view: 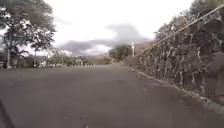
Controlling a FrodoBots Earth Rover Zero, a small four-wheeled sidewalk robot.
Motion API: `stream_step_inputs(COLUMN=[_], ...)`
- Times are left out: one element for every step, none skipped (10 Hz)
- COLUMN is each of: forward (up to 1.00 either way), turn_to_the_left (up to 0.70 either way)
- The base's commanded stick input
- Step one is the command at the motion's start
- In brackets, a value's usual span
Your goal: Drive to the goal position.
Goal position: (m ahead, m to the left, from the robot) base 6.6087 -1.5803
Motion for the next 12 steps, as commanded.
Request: stream_step_inputs(forward=[1.0,1.0,1.0,1.0,1.0,1.0,1.0,1.0,1.0,1.0,1.0,1.0], turn_to_the_left=[0.0,0.0,0.0,0.0,0.0,0.0,0.0,0.0,0.0,0.0,0.0,0.0])
